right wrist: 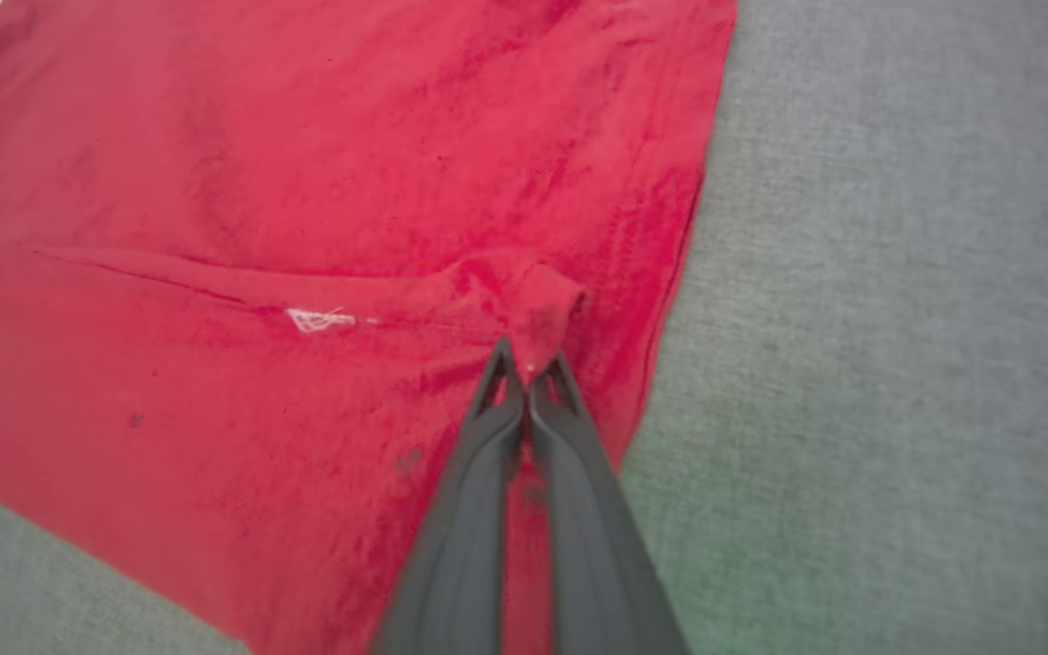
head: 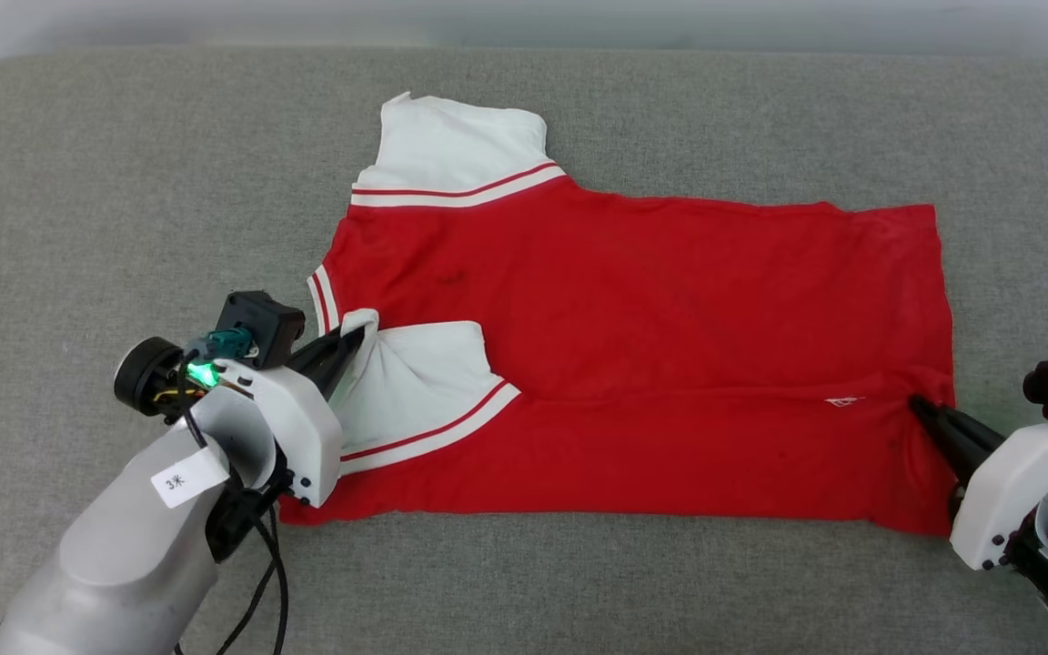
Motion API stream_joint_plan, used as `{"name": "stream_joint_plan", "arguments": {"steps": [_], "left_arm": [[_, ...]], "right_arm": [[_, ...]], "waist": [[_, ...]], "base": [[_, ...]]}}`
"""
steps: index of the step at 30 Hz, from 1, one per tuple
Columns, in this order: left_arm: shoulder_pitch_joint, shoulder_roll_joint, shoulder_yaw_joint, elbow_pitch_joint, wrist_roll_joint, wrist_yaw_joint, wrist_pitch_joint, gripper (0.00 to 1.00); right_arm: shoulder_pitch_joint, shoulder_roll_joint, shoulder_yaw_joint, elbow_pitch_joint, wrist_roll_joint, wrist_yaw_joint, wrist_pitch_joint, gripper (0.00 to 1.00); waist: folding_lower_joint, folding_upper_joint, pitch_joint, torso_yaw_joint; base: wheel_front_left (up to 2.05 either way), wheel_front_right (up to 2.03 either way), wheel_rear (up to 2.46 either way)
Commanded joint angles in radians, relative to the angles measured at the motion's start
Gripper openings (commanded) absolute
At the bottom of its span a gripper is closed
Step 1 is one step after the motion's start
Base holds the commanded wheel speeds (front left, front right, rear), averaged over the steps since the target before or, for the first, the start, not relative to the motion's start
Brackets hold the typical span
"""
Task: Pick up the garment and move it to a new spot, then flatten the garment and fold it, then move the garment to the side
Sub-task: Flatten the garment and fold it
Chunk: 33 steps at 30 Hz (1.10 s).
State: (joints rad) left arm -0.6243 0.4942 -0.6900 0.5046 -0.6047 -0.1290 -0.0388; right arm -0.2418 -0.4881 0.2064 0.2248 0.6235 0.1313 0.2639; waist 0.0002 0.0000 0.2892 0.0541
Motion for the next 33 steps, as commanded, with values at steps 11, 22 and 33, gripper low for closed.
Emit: {"name": "stream_joint_plan", "arguments": {"steps": [11, 22, 33], "left_arm": [[-0.067, -0.012, -0.172, 0.175, -0.135, 0.0, -0.067, 0.0], [-0.132, 0.03, -0.259, 0.194, -0.244, 0.0, -0.056, 1.0], [-0.223, 0.18, -0.367, -0.039, -0.55, 0.0, 0.494, 1.0]], "right_arm": [[-0.057, 0.012, 0.055, 0.108, -0.01, -0.001, -0.005, 0.0], [0.005, 0.012, -0.001, 0.021, -0.021, -0.001, -0.048, 1.0], [0.082, 0.065, -0.056, -0.051, -0.065, -0.001, -0.019, 1.0]], "waist": [[-0.0002, 0.0, -0.01, 0.0], [-0.0002, 0.0, -0.111, 0.038], [-0.0002, 0.0, -0.187, 0.067]], "base": [[0.0, 0.0, 0.0], [0.0, 0.0, 0.0], [0.0, 0.0, 0.0]]}}
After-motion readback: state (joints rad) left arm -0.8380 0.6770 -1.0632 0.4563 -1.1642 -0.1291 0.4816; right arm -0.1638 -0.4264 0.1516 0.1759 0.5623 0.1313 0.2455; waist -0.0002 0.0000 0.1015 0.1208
